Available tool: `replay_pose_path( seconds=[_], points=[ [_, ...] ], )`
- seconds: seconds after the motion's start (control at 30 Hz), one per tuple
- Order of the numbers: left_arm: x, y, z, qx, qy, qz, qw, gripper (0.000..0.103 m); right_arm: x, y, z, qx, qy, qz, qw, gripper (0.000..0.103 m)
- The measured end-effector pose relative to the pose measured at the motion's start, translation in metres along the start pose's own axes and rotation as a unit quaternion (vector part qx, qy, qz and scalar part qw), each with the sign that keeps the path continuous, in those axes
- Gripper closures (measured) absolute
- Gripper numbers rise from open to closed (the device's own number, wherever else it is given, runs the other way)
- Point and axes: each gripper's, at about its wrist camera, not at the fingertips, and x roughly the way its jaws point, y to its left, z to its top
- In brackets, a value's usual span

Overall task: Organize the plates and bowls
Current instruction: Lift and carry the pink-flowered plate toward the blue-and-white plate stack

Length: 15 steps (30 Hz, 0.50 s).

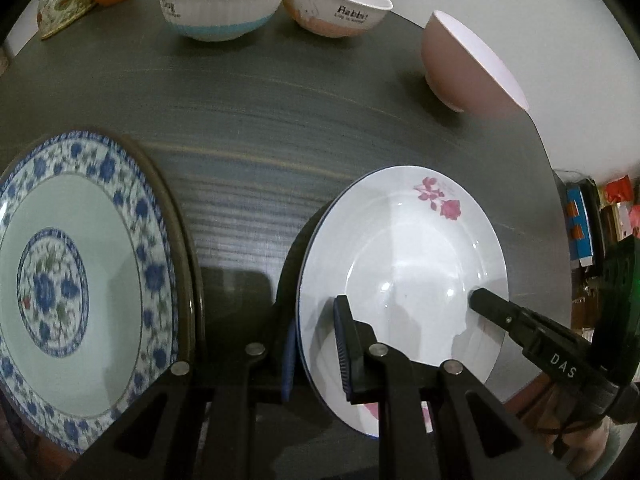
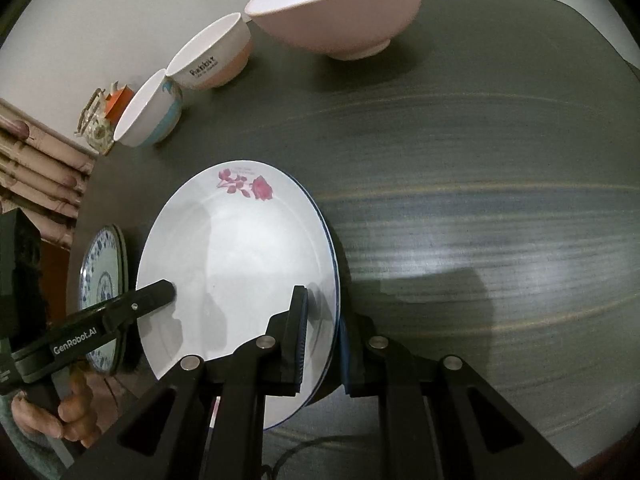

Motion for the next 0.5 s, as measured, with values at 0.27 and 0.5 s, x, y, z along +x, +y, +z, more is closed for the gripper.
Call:
replay_pose_path(
  seconds=[0.27,0.5],
  points=[
    [0.009,-0.008,0.001,0.006,0.010,-0.003,0.9999,0.086,-0.005,0.002,-0.022,-0.002,0.014,-0.008,1.000,0.088],
    [0.012,-0.016,0.002,0.013,0.018,-0.001,0.9998,0.085,-0.007,0.000,-0.028,-0.007,0.017,-0.008,1.000,0.086]
  ],
)
